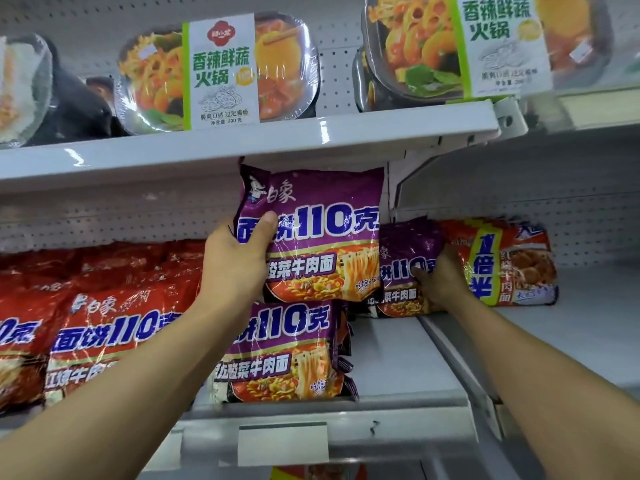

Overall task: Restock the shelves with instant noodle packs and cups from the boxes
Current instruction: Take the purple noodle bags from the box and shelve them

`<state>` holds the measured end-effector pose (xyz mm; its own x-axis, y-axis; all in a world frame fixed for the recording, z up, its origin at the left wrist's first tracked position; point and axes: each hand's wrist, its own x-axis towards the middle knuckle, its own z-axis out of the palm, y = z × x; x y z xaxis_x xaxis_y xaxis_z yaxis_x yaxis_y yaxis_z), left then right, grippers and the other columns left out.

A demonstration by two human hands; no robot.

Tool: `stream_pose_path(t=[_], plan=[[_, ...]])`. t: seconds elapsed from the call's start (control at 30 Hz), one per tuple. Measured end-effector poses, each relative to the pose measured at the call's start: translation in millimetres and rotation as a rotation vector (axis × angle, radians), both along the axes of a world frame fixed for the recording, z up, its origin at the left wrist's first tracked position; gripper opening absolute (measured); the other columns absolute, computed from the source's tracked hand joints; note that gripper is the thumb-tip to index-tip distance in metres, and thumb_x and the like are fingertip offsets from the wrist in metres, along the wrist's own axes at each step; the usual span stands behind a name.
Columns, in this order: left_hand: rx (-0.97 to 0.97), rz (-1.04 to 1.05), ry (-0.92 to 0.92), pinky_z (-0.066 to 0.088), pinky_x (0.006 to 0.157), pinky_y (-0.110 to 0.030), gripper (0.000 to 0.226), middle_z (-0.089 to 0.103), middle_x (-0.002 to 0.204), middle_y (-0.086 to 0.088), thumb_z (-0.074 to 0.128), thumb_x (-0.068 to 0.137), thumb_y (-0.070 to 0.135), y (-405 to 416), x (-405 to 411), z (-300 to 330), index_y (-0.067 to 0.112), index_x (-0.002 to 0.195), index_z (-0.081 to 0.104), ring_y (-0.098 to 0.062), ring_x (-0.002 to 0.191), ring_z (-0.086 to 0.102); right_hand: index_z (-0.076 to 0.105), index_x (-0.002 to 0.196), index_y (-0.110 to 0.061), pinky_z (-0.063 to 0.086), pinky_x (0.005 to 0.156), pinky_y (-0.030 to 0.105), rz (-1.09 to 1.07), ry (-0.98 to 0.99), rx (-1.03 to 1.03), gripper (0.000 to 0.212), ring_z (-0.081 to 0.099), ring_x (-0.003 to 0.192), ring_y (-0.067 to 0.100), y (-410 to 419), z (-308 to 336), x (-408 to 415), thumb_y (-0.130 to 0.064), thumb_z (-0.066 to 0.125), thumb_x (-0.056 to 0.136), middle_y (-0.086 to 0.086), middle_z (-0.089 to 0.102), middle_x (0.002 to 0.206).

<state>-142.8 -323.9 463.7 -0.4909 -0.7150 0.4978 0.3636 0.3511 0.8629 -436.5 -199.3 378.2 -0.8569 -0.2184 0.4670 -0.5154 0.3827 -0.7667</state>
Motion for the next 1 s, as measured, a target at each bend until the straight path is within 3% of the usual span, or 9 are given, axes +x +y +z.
stream_pose_path(t=[0.1, 0.2, 0.3, 0.4, 0.5, 0.63, 0.77, 0.83, 1.0], plan=[[-0.030, -0.015, 0.017, 0.058, 0.056, -0.032, 0.022, 0.071, 0.087, -0.002, 0.059, 0.092, 0.034, 8.9, -2.5, 0.5, 0.016, 0.102, 0.054, -0.015, 0.068, 0.072, 0.037, 0.134, -0.017, 0.047, 0.096, 0.045, -0.006, 0.134, 0.137, 0.070, 0.050, 0.118, 0.031, 9.1, 5.1, 2.5, -0.017, 0.074, 0.074, 0.011, 0.048, 0.128], [-0.034, -0.053, 0.028, 0.059, 0.059, -0.033, 0.018, 0.071, 0.088, -0.002, 0.058, 0.092, 0.032, 20.3, -6.6, -0.8, 0.017, 0.101, 0.053, -0.015, 0.070, 0.072, 0.031, 0.139, -0.014, 0.041, 0.103, 0.048, -0.073, 0.162, 0.163, 0.083, 0.037, 0.128, 0.036, 24.6, 15.9, 22.6, -0.015, 0.079, 0.072, 0.015, 0.038, 0.136], [-0.042, -0.092, 0.034, 0.059, 0.063, -0.035, 0.015, 0.072, 0.091, -0.004, 0.058, 0.092, 0.031, 35.1, -16.7, -4.4, 0.019, 0.100, 0.054, -0.016, 0.072, 0.072, 0.031, 0.141, -0.010, 0.034, 0.105, 0.043, -0.125, 0.172, 0.188, 0.081, 0.031, 0.131, 0.036, 45.7, 15.8, 32.9, -0.018, 0.078, 0.076, 0.017, 0.037, 0.139], [-0.036, -0.134, 0.005, 0.059, 0.063, -0.033, 0.026, 0.071, 0.092, -0.004, 0.058, 0.093, 0.033, 54.9, -34.0, -10.5, 0.016, 0.112, 0.053, -0.017, 0.074, 0.072, 0.037, 0.135, -0.014, 0.038, 0.101, 0.041, -0.111, 0.132, 0.177, 0.073, 0.040, 0.125, 0.034, 66.2, 10.2, 34.7, -0.032, 0.076, 0.076, 0.015, 0.044, 0.132], [-0.050, -0.138, -0.034, 0.060, 0.068, -0.035, 0.020, 0.070, 0.095, -0.004, 0.059, 0.092, 0.034, 73.2, -58.0, -23.4, 0.020, 0.104, 0.052, -0.018, 0.078, 0.071, 0.046, 0.120, -0.026, 0.051, 0.089, 0.045, -0.102, 0.101, 0.190, 0.065, 0.055, 0.110, 0.031, 87.5, -19.6, -7.8, -0.056, 0.057, 0.063, 0.006, 0.056, 0.115], [-0.038, -0.134, -0.076, 0.059, 0.076, -0.043, 0.017, 0.069, 0.095, -0.007, 0.060, 0.092, 0.033, 86.3, -90.8, -41.0, 0.019, 0.096, 0.051, -0.022, 0.082, 0.070, 0.048, 0.120, -0.024, 0.048, 0.092, 0.047, -0.101, 0.148, 0.160, 0.056, 0.052, 0.111, 0.028, 116.1, -19.7, 25.9, -0.028, 0.074, 0.071, 0.007, 0.057, 0.118], [0.013, -0.133, -0.080, 0.055, 0.061, -0.029, 0.017, 0.066, 0.090, -0.003, 0.058, 0.094, 0.029, 84.3, -117.0, -51.9, 0.017, 0.102, 0.049, -0.017, 0.077, 0.068, 0.045, 0.124, -0.031, 0.045, 0.098, 0.047, -0.088, 0.115, 0.170, 0.061, 0.049, 0.118, 0.024, 127.7, -20.3, 35.3, -0.027, 0.076, 0.073, 0.002, 0.053, 0.126], [0.017, -0.120, -0.083, 0.051, 0.056, -0.023, 0.016, 0.065, 0.087, 0.000, 0.057, 0.095, 0.026, 80.9, -130.4, -59.3, 0.015, 0.103, 0.048, -0.014, 0.074, 0.066, 0.047, 0.122, -0.027, 0.045, 0.098, 0.043, -0.098, 0.099, 0.190, 0.057, 0.050, 0.114, 0.023, 132.2, -22.1, 31.4, -0.021, 0.076, 0.073, 0.002, 0.052, 0.122], [0.084, -0.066, -0.099, 0.046, 0.054, -0.022, 0.016, 0.062, 0.086, 0.002, 0.056, 0.095, 0.027, 67.1, -158.5, -76.6, 0.015, 0.104, 0.050, -0.011, 0.072, 0.063, 0.050, 0.118, -0.020, 0.042, 0.101, 0.042, -0.092, 0.105, 0.214, 0.047, 0.047, 0.113, 0.020, 134.6, -22.3, 25.6, -0.015, 0.073, 0.078, 0.000, 0.051, 0.118]])
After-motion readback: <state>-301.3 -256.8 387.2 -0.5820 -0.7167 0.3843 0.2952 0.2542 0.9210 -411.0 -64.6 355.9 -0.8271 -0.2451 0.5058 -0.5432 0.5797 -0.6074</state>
